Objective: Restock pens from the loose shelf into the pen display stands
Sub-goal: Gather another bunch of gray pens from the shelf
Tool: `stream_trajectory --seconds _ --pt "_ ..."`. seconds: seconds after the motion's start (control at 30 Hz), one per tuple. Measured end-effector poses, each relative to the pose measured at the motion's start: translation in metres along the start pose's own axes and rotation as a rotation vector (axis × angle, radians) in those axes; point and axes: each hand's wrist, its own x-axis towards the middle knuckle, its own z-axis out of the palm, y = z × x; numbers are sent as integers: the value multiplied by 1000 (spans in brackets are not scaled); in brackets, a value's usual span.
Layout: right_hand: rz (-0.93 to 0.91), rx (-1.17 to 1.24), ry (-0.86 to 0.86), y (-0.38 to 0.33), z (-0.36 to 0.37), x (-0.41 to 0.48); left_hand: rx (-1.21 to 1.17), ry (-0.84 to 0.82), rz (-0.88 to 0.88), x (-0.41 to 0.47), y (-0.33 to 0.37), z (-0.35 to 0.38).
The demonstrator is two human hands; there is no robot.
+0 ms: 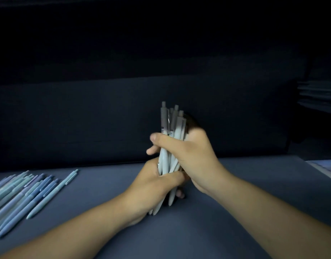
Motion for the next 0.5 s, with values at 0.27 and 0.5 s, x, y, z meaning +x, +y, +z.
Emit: stream_trajectory --seconds 0.27,0.5 --pt "42 -127 -106 -3 -3 8 79 152 153 8 -4 3" --pt "-60 -206 -205 -5 -3 1 41 101 136 5 -5 -7"
